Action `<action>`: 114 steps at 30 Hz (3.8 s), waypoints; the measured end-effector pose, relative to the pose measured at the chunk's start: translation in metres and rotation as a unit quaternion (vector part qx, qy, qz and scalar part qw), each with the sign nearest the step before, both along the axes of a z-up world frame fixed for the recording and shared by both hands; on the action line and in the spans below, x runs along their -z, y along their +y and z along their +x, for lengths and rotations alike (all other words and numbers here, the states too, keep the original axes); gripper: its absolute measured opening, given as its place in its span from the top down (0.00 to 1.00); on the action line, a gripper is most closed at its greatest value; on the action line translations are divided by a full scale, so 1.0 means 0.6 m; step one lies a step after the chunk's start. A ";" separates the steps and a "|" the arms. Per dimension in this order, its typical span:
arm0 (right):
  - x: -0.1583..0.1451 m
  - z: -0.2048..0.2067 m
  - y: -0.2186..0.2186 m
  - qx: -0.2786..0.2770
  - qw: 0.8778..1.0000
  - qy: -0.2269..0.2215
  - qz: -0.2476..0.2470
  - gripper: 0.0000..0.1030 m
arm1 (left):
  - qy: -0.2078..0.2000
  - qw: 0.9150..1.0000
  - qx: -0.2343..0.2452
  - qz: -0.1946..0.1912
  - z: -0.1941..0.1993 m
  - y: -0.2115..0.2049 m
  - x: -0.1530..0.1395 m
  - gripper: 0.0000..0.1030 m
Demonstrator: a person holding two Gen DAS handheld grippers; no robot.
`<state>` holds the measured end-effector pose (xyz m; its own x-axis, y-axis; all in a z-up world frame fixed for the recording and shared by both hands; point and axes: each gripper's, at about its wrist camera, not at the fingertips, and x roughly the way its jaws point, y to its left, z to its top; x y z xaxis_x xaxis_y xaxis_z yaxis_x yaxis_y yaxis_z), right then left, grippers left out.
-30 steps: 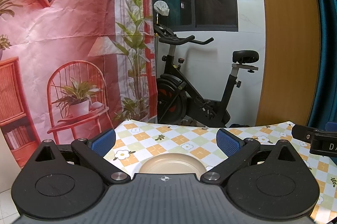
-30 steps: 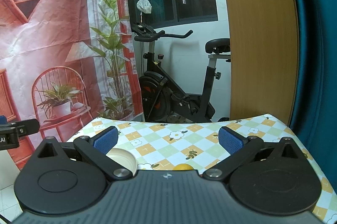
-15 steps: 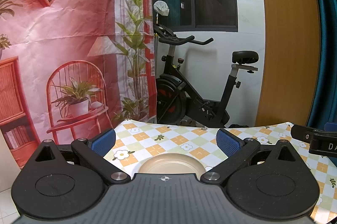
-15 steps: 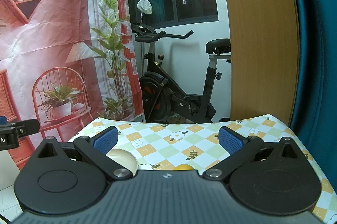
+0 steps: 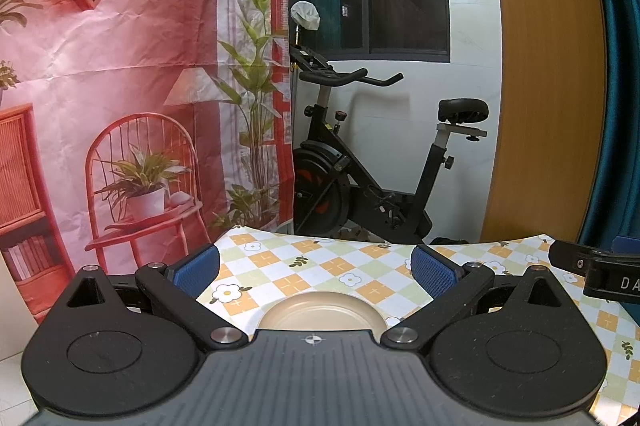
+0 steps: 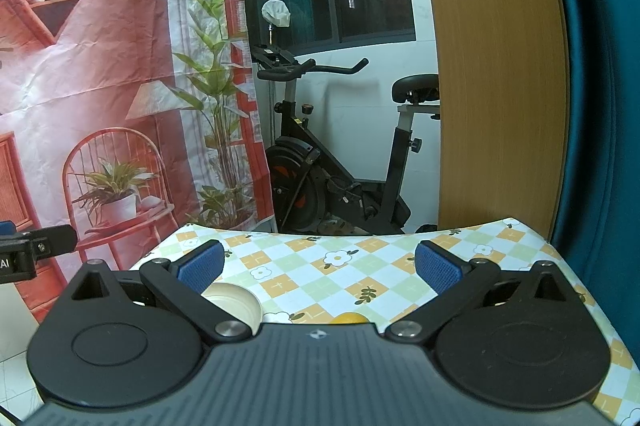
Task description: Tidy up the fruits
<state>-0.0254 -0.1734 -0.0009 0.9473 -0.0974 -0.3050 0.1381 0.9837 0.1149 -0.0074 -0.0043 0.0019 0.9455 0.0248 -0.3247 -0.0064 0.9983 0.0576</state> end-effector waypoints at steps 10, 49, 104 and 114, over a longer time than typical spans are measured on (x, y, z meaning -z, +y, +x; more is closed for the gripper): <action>-0.001 -0.005 0.001 0.001 1.000 0.000 0.000 0.00 | 0.002 1.000 0.001 -0.001 -0.001 0.000 0.002 0.00; 0.177 0.053 -0.050 0.000 0.996 0.089 0.001 0.01 | 0.156 0.987 0.025 -0.022 0.137 0.025 0.172 0.15; 0.297 0.090 0.108 -0.247 0.943 0.223 -0.015 0.73 | 0.206 0.968 0.089 -0.109 0.128 0.066 0.263 0.35; 0.228 0.065 0.045 -0.166 0.980 0.112 0.002 0.73 | 0.208 0.962 0.159 -0.083 0.124 0.028 0.278 0.65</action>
<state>0.0138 -0.1464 -0.1379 0.8360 0.2069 -0.5083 -0.1675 0.9782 0.1228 0.0669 0.0125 -0.1646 0.6842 -0.3281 -0.6513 0.2892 0.9419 -0.1707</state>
